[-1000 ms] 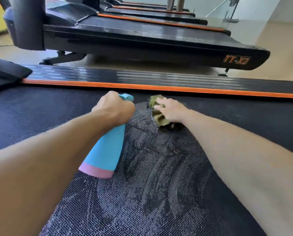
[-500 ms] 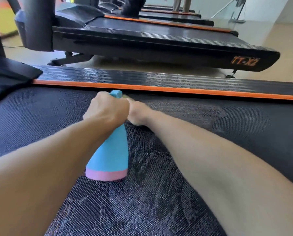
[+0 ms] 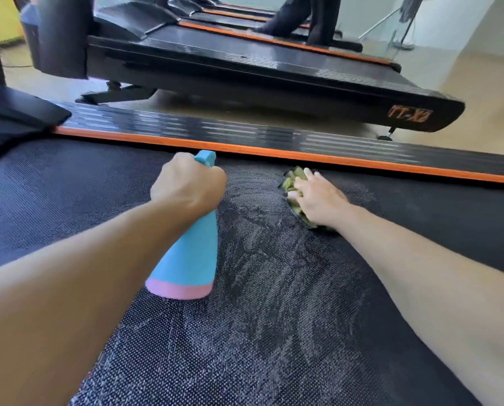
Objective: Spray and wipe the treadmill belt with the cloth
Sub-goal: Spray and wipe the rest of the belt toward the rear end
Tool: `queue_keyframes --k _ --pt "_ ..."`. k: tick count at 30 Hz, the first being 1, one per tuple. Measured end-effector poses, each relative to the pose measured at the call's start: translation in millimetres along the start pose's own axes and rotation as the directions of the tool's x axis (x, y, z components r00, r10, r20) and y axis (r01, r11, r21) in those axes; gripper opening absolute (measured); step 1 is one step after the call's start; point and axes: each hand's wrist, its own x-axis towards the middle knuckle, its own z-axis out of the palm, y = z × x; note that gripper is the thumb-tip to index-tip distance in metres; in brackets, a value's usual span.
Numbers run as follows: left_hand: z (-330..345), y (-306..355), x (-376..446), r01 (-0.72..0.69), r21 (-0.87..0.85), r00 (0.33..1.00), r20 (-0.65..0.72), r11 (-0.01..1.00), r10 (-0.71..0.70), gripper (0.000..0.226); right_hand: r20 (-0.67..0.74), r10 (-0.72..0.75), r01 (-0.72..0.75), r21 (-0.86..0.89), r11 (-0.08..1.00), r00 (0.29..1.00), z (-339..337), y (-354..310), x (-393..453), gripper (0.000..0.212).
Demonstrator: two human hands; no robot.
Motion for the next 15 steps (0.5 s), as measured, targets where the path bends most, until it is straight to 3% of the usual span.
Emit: queue_keyframes --k 6,9,11,13,15 --pt "10.2 5.8 -20.6 -0.142 0.074 0.990 0.017 0.987 0.141 0.014 0.008 -0.296 0.285 0.253 0.925 0.955 21.1 -66.0 -74.6 0.052" --pt "9.5 5.0 -30.2 -0.200 0.079 0.980 0.032 0.977 0.198 0.020 -0.013 -0.402 0.387 0.302 0.871 0.915 30.6 -61.3 -116.6 0.053" --pt "7.7 4.1 -33.8 -0.241 0.063 0.970 0.045 0.969 0.238 0.021 0.010 -0.316 0.296 0.324 0.899 0.949 27.1 -29.9 -120.8 0.049" --pt "5.9 4.3 -40.0 -0.295 0.054 0.954 0.070 0.954 0.291 0.016 0.009 -0.047 0.042 0.311 0.950 0.999 17.2 16.7 -117.2 0.047" --pt "4.3 4.6 -47.2 -0.351 0.048 0.934 0.092 0.935 0.346 0.014 0.011 0.194 -0.189 0.282 0.940 0.981 5.6 55.7 -122.3 0.048"
